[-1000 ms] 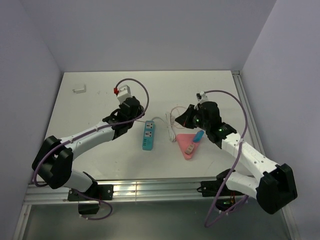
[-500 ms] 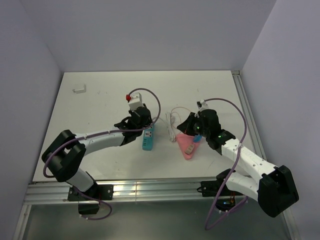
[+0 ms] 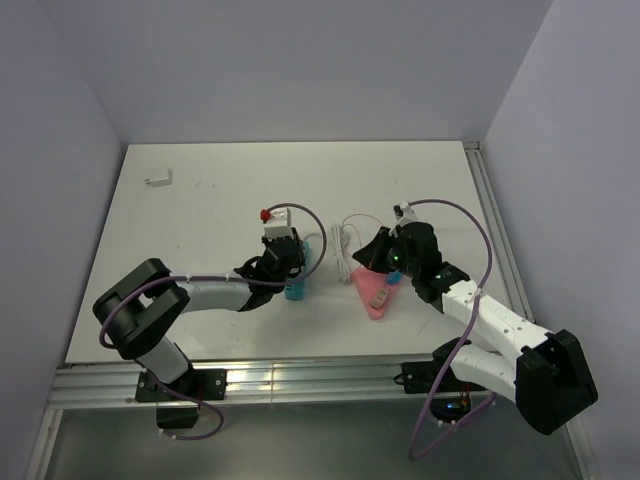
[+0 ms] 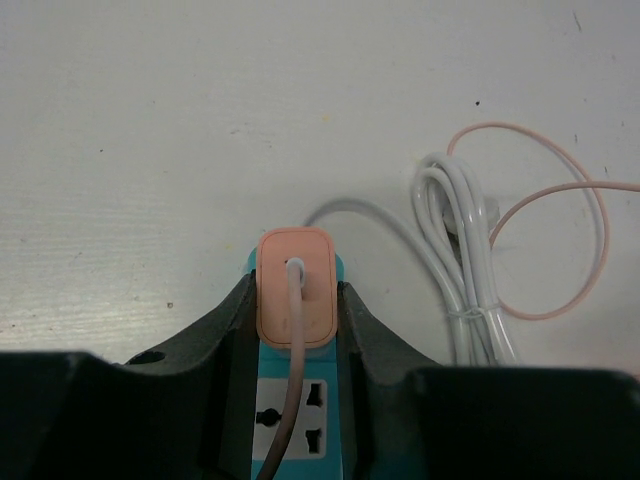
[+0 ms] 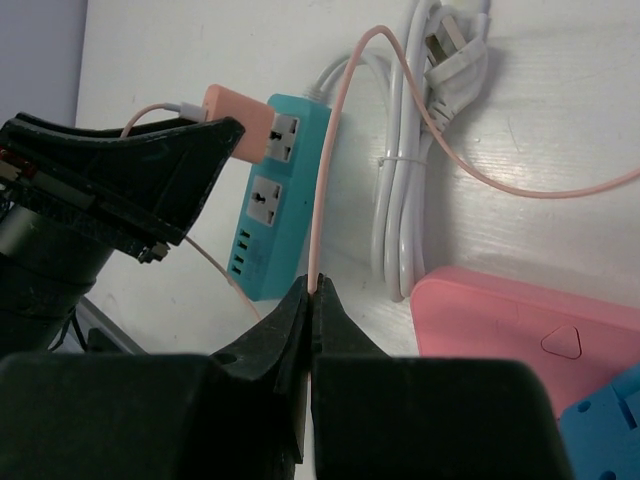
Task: Insert the plug
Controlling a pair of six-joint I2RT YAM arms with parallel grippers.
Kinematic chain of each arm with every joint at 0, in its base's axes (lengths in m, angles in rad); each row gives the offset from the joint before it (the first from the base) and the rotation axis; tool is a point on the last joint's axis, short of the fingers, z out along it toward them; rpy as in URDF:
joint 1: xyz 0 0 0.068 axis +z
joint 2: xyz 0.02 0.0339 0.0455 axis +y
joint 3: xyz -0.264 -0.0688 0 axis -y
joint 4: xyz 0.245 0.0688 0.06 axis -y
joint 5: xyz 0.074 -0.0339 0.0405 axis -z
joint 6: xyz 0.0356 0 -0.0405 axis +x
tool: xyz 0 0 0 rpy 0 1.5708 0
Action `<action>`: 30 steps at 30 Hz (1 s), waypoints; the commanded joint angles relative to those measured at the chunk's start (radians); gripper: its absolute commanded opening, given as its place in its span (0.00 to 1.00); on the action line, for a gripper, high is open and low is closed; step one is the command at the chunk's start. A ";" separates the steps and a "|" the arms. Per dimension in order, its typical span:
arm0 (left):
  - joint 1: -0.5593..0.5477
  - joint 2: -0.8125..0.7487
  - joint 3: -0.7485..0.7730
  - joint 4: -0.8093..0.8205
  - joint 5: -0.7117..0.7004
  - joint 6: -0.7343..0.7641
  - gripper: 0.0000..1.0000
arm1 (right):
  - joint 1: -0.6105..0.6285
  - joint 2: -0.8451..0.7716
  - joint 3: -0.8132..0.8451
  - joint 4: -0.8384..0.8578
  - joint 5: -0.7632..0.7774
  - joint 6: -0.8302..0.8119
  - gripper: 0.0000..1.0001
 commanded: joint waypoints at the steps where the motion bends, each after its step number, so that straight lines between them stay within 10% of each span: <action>1: -0.001 0.028 0.010 0.100 0.010 0.055 0.00 | -0.001 0.001 -0.007 0.062 -0.012 -0.009 0.00; 30: -0.001 0.050 0.003 0.046 0.037 0.081 0.00 | -0.001 0.012 -0.007 0.063 -0.012 -0.026 0.00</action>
